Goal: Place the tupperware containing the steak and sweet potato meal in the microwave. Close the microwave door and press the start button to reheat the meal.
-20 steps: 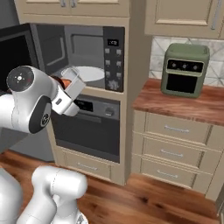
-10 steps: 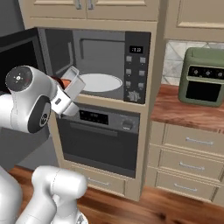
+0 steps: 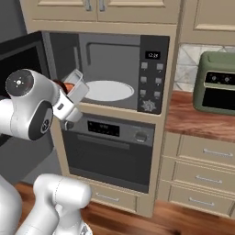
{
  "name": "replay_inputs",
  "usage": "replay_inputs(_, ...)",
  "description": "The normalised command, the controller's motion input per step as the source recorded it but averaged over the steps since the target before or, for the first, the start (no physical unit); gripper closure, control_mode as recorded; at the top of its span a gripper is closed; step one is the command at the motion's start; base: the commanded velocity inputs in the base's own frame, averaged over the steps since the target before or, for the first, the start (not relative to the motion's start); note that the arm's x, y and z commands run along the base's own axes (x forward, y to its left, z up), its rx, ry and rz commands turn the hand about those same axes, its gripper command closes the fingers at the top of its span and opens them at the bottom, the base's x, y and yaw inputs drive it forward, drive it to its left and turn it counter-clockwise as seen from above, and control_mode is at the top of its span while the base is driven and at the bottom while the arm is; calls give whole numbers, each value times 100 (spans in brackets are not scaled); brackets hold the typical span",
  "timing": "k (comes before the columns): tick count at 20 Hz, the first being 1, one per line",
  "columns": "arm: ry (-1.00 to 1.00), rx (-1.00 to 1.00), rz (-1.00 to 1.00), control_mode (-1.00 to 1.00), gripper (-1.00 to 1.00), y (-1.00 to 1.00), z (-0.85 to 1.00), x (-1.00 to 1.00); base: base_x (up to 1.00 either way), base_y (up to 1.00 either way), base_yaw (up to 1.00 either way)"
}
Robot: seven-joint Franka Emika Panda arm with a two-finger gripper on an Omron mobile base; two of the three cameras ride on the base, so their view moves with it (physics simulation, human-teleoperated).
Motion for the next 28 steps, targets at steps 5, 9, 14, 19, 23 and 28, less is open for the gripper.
replay_inputs(5,0,0,0,100,100,0,0,0,50,31,-6)
replay_inputs(9,0,0,0,100,100,0,0,0,48,20,-4)
replay_inputs(14,0,0,0,100,100,0,0,0,26,9,0)
replay_inputs(19,0,0,0,100,100,0,0,0,19,2,0)
replay_inputs(23,0,0,1,-100,100,0,0,0,5,0,0)
replay_inputs(28,0,0,0,-100,100,0,0,0,0,0,0)
